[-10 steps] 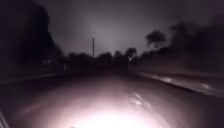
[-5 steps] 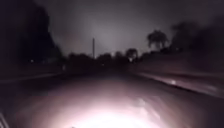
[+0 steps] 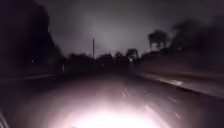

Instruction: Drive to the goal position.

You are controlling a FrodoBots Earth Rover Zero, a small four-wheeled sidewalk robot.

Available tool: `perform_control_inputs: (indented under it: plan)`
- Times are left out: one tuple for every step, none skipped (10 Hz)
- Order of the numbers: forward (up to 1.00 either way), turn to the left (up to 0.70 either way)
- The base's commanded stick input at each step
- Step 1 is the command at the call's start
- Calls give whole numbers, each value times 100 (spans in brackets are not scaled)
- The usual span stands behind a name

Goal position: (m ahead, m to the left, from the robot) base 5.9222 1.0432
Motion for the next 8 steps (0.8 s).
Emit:
perform_control_inputs:
  plan:
    - [70, 0]
    - [70, 0]
    - [70, 0]
    - [70, 0]
    - [70, 0]
    - [70, 0]
    - [70, 0]
    - [70, 0]
